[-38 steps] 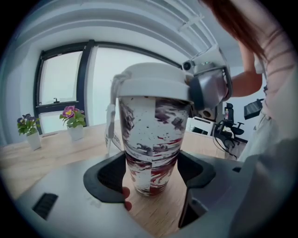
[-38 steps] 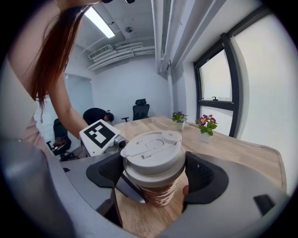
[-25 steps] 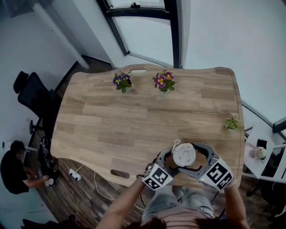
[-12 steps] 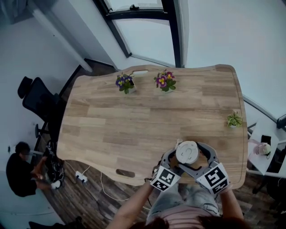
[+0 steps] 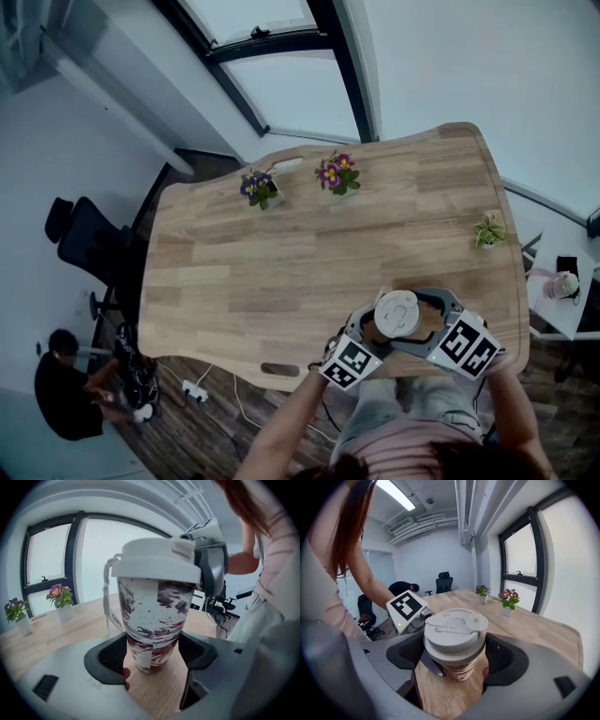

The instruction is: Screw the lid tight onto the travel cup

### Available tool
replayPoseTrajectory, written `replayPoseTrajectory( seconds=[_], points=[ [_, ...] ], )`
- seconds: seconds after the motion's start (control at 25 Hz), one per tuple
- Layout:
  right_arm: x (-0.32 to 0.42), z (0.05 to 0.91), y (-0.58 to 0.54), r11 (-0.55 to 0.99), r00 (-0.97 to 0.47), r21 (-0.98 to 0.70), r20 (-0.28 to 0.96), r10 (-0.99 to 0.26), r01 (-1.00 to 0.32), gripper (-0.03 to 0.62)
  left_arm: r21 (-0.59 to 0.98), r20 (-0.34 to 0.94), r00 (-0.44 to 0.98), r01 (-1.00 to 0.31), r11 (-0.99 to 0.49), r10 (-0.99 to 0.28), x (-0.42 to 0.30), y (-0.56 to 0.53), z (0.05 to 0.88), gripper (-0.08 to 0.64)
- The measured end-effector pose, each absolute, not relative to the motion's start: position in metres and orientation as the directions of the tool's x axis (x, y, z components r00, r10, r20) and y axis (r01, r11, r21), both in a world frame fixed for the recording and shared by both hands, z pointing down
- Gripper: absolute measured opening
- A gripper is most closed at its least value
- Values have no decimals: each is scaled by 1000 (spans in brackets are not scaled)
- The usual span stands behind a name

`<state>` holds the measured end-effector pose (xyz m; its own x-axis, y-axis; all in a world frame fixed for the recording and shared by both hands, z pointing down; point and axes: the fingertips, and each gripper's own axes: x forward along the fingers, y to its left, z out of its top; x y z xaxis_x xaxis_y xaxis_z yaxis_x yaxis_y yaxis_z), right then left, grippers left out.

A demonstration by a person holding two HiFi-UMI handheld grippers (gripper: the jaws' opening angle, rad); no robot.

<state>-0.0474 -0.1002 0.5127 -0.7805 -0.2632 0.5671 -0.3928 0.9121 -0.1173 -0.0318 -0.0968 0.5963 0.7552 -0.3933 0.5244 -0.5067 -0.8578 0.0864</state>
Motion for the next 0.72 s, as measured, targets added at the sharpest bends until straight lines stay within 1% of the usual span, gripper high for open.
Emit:
replayPoseTrajectory(
  seconds=[0.16, 0.24, 0.32, 0.56, 0.64, 0.72],
  points=[
    [-47, 511, -101, 856, -760, -101, 521, -388, -506, 385, 75, 522, 739, -537, -841, -425, -32, -97, 597, 342],
    [-47, 511, -101, 828, -751, -111, 500, -431, -550, 385, 74, 523, 735, -543, -837, -431, -32, -98, 597, 342],
    [-47, 511, -99, 827, -761, -136, 493, -421, -545, 385, 79, 525, 738, -538, -839, -424, -32, -97, 597, 342],
    [-43, 509, -100, 894, -796, -134, 524, -302, -428, 386, 72, 541, 761, -465, -882, -357, -31, -95, 598, 342],
    [-44, 508, -102, 908, -814, -137, 509, -279, -396, 385, 69, 546, 762, -455, -888, -348, -31, -95, 599, 342],
    [-46, 509, -102, 910, -828, -139, 483, -283, -392, 385, 65, 548, 760, -456, -888, -350, -31, -96, 599, 342]
  ],
)
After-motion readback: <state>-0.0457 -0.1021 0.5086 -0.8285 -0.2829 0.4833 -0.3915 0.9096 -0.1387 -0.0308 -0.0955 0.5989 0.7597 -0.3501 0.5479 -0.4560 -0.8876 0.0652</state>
